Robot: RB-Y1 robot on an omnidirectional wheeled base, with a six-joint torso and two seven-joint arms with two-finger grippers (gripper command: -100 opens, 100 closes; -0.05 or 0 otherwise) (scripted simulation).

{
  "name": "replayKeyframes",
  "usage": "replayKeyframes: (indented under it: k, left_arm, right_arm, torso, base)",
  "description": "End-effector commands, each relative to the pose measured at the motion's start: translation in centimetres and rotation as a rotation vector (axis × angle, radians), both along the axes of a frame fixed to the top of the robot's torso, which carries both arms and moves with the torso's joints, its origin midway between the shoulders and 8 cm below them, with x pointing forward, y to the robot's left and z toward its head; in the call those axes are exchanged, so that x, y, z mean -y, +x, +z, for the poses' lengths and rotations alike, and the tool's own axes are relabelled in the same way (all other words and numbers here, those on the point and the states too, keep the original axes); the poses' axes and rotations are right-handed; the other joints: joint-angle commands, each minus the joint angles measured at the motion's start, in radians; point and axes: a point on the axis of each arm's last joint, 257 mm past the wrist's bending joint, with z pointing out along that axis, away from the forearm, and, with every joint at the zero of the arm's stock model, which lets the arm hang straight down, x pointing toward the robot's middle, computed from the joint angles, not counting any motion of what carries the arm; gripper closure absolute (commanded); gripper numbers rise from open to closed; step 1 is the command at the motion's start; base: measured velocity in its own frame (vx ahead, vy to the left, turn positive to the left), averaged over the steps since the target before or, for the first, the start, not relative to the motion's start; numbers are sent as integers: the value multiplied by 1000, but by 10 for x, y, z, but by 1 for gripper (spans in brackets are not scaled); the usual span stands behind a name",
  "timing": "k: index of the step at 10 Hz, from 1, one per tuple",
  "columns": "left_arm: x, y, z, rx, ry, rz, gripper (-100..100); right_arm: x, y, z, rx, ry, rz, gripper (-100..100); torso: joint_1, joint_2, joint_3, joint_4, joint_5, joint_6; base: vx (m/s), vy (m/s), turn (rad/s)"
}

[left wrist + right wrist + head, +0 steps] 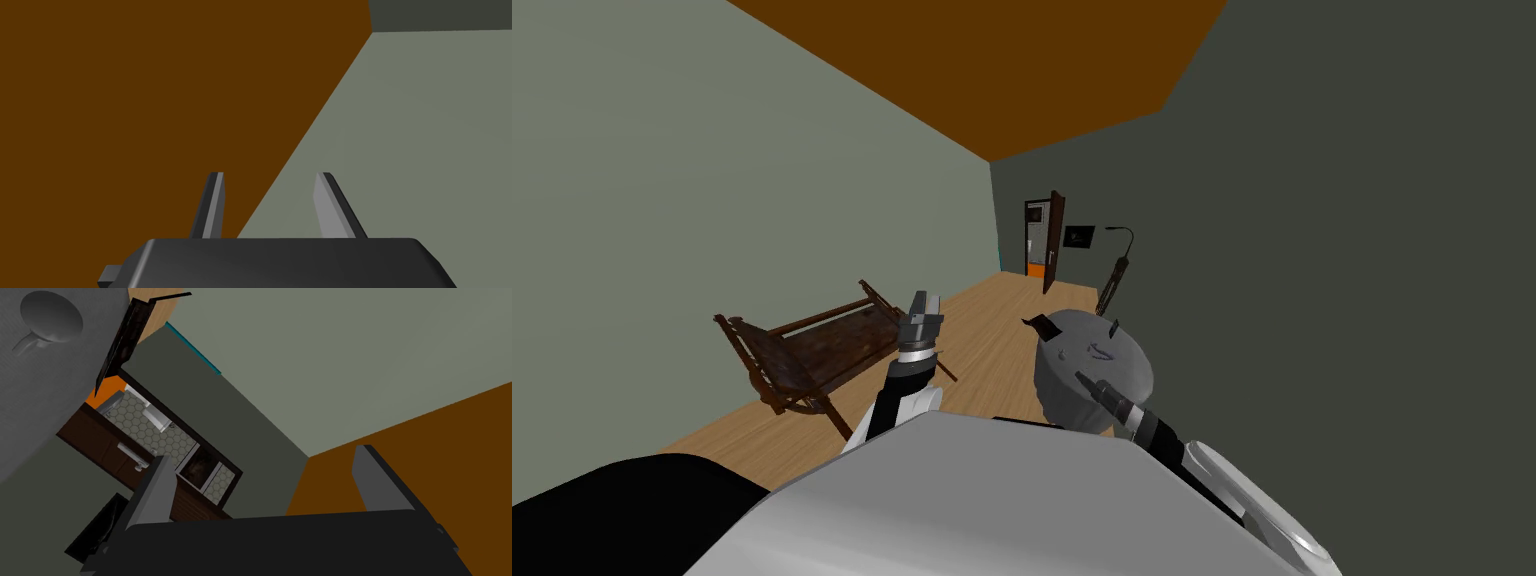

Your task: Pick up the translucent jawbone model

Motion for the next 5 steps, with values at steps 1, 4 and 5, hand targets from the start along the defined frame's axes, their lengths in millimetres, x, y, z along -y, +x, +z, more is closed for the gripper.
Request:
replayKeyframes:
  k: [1,4,5]
  left_arm:
    - [0,0,0,0,0,0,0]
    - [0,0,0,0,0,0,0]
    - [0,0,0,0,0,0,0]
  right_arm:
    - [19,-8,-26,-33,-109,27,-100]
    - [48,-19,-59,-86,-226,36,-100]
    - [50,-21,-62,-91,-234,35,-100]
  torso:
    - [0,0,0,0,0,0]
    - [-2,0,0,0,0,0]
    - [-1,0,0,0,0,-1]
  base:
    - [-20,62,205]
    - [-6,32,115]
    - [-10,36,115]
